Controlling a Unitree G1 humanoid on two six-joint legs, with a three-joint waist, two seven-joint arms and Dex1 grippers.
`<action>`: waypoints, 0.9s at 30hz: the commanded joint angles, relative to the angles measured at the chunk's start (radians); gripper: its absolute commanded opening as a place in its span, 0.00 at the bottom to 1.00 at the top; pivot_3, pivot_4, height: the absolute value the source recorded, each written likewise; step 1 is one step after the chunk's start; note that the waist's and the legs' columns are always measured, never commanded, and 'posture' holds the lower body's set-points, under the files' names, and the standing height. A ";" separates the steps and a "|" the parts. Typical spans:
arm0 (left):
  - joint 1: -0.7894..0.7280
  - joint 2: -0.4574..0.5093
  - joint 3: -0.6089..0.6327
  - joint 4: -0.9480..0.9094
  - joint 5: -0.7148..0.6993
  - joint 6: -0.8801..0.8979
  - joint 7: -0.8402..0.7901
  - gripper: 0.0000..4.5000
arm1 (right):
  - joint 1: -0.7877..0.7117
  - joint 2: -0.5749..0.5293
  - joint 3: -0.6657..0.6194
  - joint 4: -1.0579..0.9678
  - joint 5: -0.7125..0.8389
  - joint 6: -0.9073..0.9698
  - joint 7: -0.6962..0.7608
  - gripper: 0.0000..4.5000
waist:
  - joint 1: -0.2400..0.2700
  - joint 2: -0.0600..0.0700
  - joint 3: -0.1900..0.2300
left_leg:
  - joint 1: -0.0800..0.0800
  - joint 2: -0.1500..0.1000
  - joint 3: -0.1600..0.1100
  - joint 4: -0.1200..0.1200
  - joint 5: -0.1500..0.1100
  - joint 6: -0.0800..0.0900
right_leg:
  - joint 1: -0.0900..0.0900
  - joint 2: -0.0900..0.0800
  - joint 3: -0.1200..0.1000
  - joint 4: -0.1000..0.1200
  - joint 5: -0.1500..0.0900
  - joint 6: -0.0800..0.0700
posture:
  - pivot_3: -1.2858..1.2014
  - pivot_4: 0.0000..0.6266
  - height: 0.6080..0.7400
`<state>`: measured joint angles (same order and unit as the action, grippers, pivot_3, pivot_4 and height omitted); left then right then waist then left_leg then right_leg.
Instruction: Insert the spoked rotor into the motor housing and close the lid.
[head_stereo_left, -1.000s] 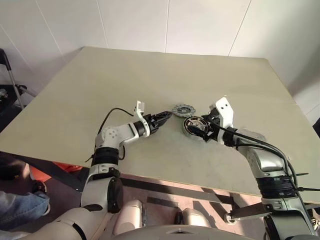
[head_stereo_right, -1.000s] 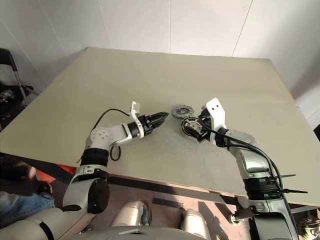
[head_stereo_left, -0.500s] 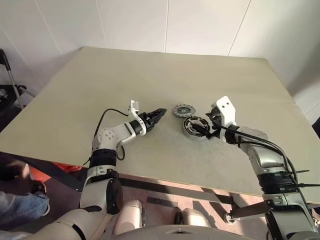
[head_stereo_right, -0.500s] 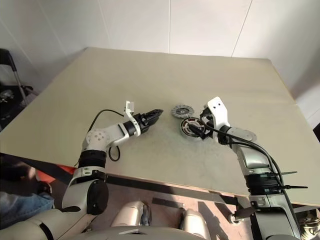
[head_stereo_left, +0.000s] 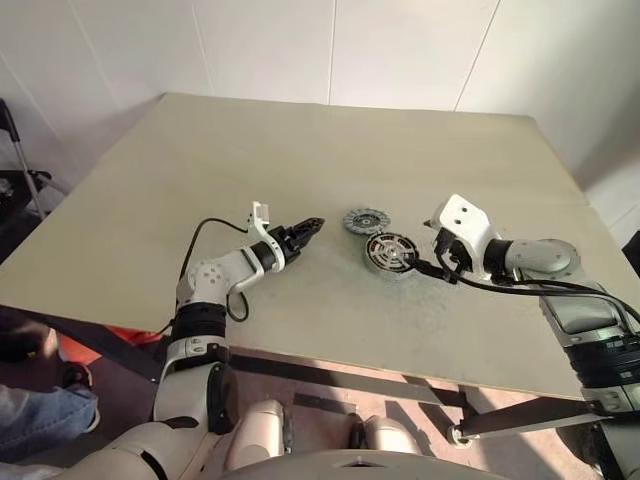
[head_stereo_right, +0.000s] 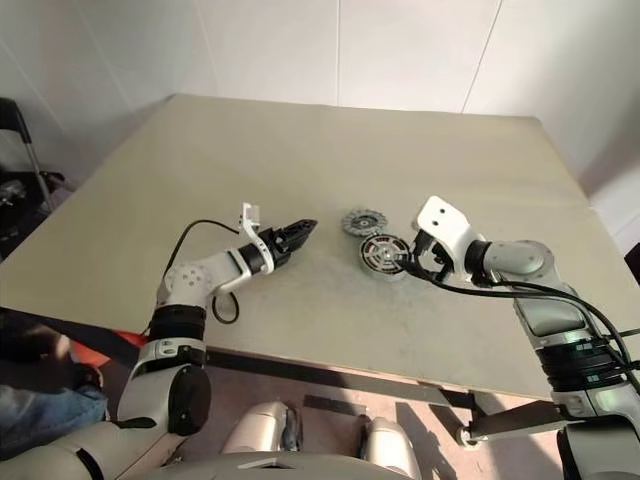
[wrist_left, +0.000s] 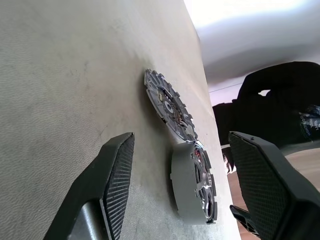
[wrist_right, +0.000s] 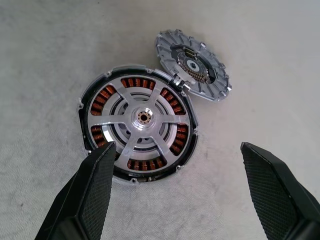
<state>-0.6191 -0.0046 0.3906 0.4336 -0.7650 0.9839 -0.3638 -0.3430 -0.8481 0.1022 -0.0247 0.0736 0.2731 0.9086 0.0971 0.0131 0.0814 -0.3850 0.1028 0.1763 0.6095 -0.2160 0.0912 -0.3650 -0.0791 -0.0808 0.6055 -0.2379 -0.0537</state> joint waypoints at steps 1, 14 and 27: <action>0.006 0.006 0.004 -0.037 -0.019 -0.015 -0.006 0.71 | -0.055 -0.068 0.021 -0.010 -0.064 -0.109 0.063 1.00 | -0.001 0.000 0.000 | 0.000 0.000 0.000 0.000 0.000 0.000 | 0.000 0.000 0.000 0.000 0.000 0.000 | 0.52 0.00 1.00; 0.037 -0.006 -0.006 -0.062 -0.022 -0.035 -0.002 0.71 | -0.253 -0.092 0.223 0.306 -0.245 -0.477 0.309 1.00 | -0.002 0.000 0.000 | -0.001 0.000 0.000 0.004 -0.001 0.005 | 0.001 0.000 0.000 0.001 0.000 0.000 | 0.52 0.00 1.00; 0.071 -0.009 -0.002 -0.091 -0.028 -0.039 0.018 0.71 | -0.374 -0.022 0.278 0.482 -0.343 -0.667 0.333 1.00 | -0.003 0.000 0.000 | -0.002 0.000 0.000 0.006 0.000 0.007 | 0.000 0.000 0.000 0.003 0.000 0.000 | 0.52 0.00 1.00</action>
<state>-0.5418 -0.0113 0.3887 0.3826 -0.7698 0.9544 -0.3428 -0.6774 -0.8718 0.3780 0.4559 -0.2593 -0.3653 1.2384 0.0936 0.0129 0.0815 -0.3874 0.1029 0.1763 0.6158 -0.2163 0.0983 -0.3652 -0.0792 -0.0808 0.6084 -0.2377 -0.0541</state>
